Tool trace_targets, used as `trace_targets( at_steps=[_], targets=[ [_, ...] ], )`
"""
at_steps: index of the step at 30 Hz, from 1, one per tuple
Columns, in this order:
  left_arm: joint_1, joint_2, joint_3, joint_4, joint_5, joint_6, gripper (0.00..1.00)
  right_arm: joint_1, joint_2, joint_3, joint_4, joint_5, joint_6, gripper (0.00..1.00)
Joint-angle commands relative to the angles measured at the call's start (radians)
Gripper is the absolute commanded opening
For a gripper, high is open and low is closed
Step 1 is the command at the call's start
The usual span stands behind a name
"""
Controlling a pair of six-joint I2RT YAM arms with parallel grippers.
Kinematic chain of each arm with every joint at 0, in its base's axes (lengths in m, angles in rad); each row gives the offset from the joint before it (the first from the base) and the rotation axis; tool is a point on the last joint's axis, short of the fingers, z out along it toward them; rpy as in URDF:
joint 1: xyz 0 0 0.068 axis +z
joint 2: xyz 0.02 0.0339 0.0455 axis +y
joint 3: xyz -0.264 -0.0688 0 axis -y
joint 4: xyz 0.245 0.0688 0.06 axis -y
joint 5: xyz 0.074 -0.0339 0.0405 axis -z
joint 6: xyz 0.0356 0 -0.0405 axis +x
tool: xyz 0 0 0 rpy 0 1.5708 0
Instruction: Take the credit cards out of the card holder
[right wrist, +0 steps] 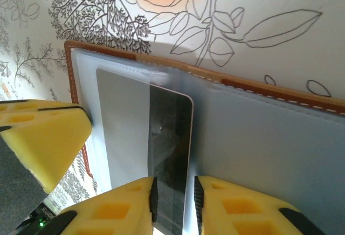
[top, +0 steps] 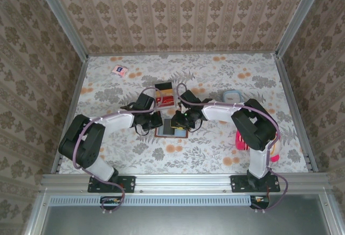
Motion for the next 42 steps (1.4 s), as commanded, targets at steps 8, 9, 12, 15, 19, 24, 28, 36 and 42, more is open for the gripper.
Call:
trace_targets(
  at_steps=[8,9,12,15,19,24,28,36,42],
  targets=[
    [-0.004,0.040,-0.025,-0.042,-0.016,0.013,0.03,-0.022,0.056,-0.039,0.106,-0.095,0.042,0.26],
    [-0.004,0.040,-0.027,-0.041,-0.017,0.013,0.03,-0.025,0.054,-0.045,0.112,-0.094,0.045,0.26],
    [-0.004,0.038,-0.026,-0.039,-0.017,0.014,0.03,-0.030,0.044,-0.070,0.162,-0.111,0.066,0.22],
    [-0.003,0.038,-0.022,-0.040,-0.019,0.014,0.03,-0.032,0.038,-0.077,0.167,-0.109,0.071,0.20],
    [-0.004,0.036,-0.017,-0.047,-0.026,0.016,0.03,-0.039,0.025,-0.090,0.168,-0.099,0.077,0.14],
    [-0.004,0.034,-0.011,-0.051,-0.034,0.014,0.03,-0.051,-0.035,-0.107,0.102,-0.035,0.037,0.10],
    [-0.004,0.035,-0.009,-0.051,-0.034,0.013,0.03,-0.064,-0.089,-0.127,0.034,0.005,0.002,0.09],
    [-0.004,0.007,0.013,-0.030,-0.025,0.008,0.10,-0.094,-0.187,-0.187,0.125,-0.065,-0.006,0.02],
    [0.007,-0.070,0.056,-0.026,-0.013,0.010,0.29,-0.117,-0.282,-0.232,0.245,-0.116,-0.016,0.00]
  ],
)
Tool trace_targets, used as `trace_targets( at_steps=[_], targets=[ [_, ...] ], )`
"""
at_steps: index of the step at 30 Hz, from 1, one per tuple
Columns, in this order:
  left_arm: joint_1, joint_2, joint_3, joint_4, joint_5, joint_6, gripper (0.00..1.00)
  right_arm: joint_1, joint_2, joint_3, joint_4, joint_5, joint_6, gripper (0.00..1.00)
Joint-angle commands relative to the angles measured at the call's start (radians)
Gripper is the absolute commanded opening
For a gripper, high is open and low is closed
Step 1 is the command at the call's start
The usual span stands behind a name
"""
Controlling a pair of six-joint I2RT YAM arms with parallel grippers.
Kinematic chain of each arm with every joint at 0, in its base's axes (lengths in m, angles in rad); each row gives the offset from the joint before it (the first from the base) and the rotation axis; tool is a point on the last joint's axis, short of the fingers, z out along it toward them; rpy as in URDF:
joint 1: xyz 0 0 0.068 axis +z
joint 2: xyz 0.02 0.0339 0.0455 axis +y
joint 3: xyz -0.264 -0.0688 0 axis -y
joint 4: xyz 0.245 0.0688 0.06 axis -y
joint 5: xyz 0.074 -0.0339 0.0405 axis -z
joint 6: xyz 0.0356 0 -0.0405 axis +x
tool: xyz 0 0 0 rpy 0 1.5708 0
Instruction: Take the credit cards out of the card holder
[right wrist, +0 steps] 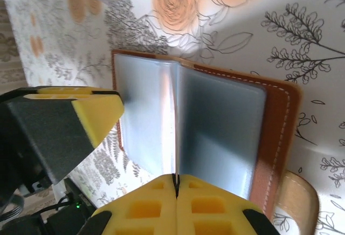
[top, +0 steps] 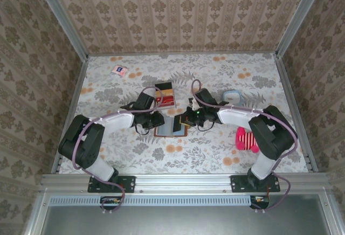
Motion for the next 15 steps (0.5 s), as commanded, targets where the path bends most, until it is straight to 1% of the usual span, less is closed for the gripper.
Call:
trace_targets(
  at_steps=[1,6,8,10,12,13,14,15],
  targets=[
    [0.010,-0.067,0.046,-0.024,-0.009,0.004,0.33,-0.012,-0.077,-0.026,0.088,-0.041,-0.017,0.00],
    [0.038,-0.161,0.056,-0.021,-0.011,-0.010,0.56,-0.016,-0.154,-0.053,0.163,-0.077,-0.023,0.00],
    [0.056,-0.208,0.045,-0.001,0.009,-0.027,0.63,-0.018,-0.168,-0.054,0.201,-0.095,-0.015,0.00],
    [0.075,-0.259,0.021,0.043,0.054,-0.051,0.71,-0.025,-0.176,-0.049,0.239,-0.113,0.001,0.00],
    [0.099,-0.315,-0.003,0.093,0.117,-0.069,0.83,-0.036,-0.177,-0.034,0.278,-0.133,0.032,0.00],
    [0.099,-0.336,-0.009,0.108,0.150,-0.073,0.87,-0.042,-0.176,-0.027,0.302,-0.146,0.050,0.00],
    [0.130,-0.356,-0.012,0.127,0.187,-0.076,0.91,-0.049,-0.173,-0.023,0.334,-0.159,0.071,0.00],
    [0.141,-0.373,-0.017,0.152,0.221,-0.079,0.93,-0.054,-0.169,-0.021,0.367,-0.170,0.091,0.00]
  ],
)
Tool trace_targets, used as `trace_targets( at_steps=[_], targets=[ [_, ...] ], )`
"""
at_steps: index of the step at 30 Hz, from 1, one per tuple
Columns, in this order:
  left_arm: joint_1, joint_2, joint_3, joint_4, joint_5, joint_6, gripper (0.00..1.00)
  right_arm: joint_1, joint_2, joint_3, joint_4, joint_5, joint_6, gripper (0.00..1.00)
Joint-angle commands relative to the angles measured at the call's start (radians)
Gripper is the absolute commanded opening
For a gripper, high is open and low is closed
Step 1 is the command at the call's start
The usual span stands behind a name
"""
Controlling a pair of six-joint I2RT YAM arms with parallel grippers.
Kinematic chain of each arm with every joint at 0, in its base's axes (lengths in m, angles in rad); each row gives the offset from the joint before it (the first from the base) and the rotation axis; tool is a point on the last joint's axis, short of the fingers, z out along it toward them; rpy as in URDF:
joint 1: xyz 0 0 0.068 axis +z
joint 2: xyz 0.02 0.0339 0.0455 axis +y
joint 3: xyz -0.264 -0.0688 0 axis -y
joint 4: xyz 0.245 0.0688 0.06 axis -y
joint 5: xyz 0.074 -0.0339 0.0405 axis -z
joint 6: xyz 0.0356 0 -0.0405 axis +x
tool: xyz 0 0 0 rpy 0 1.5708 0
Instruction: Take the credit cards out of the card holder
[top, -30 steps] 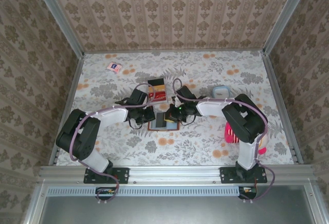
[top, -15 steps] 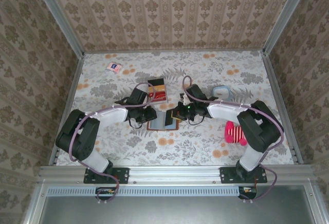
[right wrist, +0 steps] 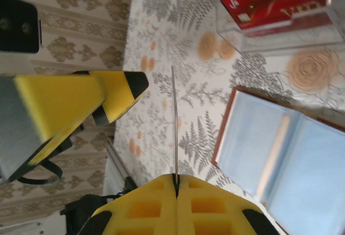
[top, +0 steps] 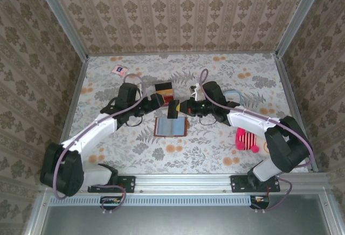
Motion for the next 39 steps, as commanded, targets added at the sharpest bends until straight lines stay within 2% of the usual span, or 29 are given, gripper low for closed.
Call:
trace_targets(
  at_steps=[1,4,7,13,17,19,25,29,33,36,39],
  targets=[
    [0.036,-0.056,-0.024,0.098,0.151,-0.027,0.95,-0.022,-0.010,0.018,0.154,-0.071,0.076,0.00],
    [0.063,-0.052,-0.032,0.181,0.245,-0.088,0.96,-0.025,0.011,0.023,0.270,-0.096,0.149,0.00],
    [0.088,-0.015,-0.031,0.282,0.359,-0.156,0.93,-0.025,0.049,0.040,0.387,-0.116,0.234,0.00],
    [0.123,-0.013,-0.026,0.302,0.426,-0.144,0.75,-0.025,0.126,0.054,0.535,-0.140,0.345,0.00],
    [0.137,-0.006,-0.040,0.370,0.467,-0.189,0.58,-0.025,0.178,0.058,0.667,-0.172,0.457,0.00],
    [0.138,0.000,-0.037,0.389,0.478,-0.197,0.52,-0.025,0.180,0.060,0.664,-0.173,0.463,0.00],
    [0.139,0.025,-0.009,0.344,0.461,-0.153,0.48,-0.025,0.168,0.060,0.631,-0.189,0.452,0.00],
    [0.143,0.008,0.026,0.153,0.325,-0.009,0.47,-0.023,0.169,0.064,0.614,-0.202,0.451,0.00],
    [0.157,0.037,0.016,0.215,0.340,-0.031,0.48,-0.023,0.155,0.065,0.583,-0.199,0.421,0.00],
    [0.157,0.057,0.003,0.299,0.393,-0.078,0.48,-0.020,0.157,0.078,0.558,-0.196,0.400,0.00],
    [0.157,0.061,-0.008,0.364,0.443,-0.116,0.43,-0.014,0.168,0.089,0.566,-0.192,0.398,0.00]
  ],
)
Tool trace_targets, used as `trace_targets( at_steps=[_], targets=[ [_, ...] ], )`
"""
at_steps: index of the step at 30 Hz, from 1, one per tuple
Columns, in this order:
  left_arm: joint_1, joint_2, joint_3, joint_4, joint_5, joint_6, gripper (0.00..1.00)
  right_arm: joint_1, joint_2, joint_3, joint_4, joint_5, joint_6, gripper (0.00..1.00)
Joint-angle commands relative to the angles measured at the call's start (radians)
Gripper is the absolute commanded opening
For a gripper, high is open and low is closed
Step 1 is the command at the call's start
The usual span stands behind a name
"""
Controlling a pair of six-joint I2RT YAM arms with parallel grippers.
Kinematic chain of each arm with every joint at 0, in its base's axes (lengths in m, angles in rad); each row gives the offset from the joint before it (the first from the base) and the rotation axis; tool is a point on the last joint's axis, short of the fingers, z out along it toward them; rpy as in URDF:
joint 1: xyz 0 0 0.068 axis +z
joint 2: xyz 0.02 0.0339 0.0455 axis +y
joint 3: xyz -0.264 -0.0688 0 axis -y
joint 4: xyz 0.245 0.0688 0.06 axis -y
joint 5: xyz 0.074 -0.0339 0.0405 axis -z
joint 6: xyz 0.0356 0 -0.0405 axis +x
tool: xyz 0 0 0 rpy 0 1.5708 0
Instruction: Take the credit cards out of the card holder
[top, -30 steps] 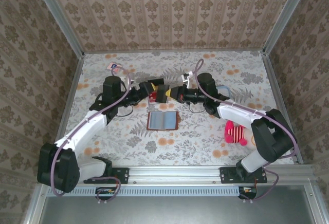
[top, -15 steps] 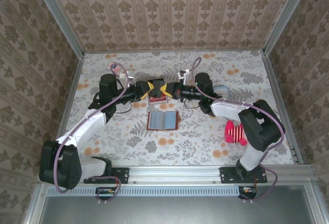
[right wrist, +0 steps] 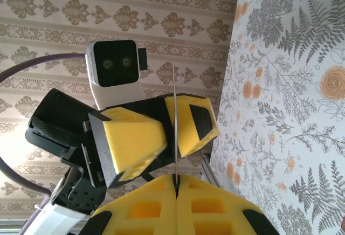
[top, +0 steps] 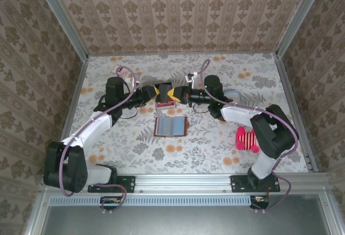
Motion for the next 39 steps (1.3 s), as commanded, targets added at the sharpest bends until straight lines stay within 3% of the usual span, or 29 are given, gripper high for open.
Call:
trace_targets(
  at_steps=[1,14,16,18,21,26,33,39],
  targets=[
    [0.004,0.005,0.001,0.107,0.076,-0.039,0.42,0.009,-0.008,0.036,0.002,-0.013,-0.027,0.00],
    [0.007,0.020,-0.020,0.229,0.130,-0.106,0.05,0.016,-0.005,0.034,-0.074,-0.006,-0.079,0.02],
    [0.007,0.020,-0.017,0.227,0.129,-0.099,0.00,0.012,-0.008,0.036,-0.105,-0.005,-0.092,0.05],
    [0.009,0.020,0.000,0.197,0.127,-0.069,0.00,0.007,-0.018,0.035,-0.143,0.000,-0.111,0.15],
    [0.011,0.020,0.048,0.065,0.088,0.054,0.00,-0.010,-0.050,0.050,-0.293,0.024,-0.206,0.40],
    [0.010,0.042,0.163,-0.218,-0.051,0.367,0.00,-0.034,-0.103,0.095,-0.595,0.134,-0.427,0.65],
    [-0.021,0.127,0.328,-0.397,-0.286,0.761,0.00,-0.085,-0.199,0.093,-0.838,0.318,-0.594,0.85],
    [-0.072,0.233,0.491,-0.462,-0.322,1.112,0.00,-0.110,-0.276,0.081,-0.958,0.432,-0.664,1.00]
  ],
)
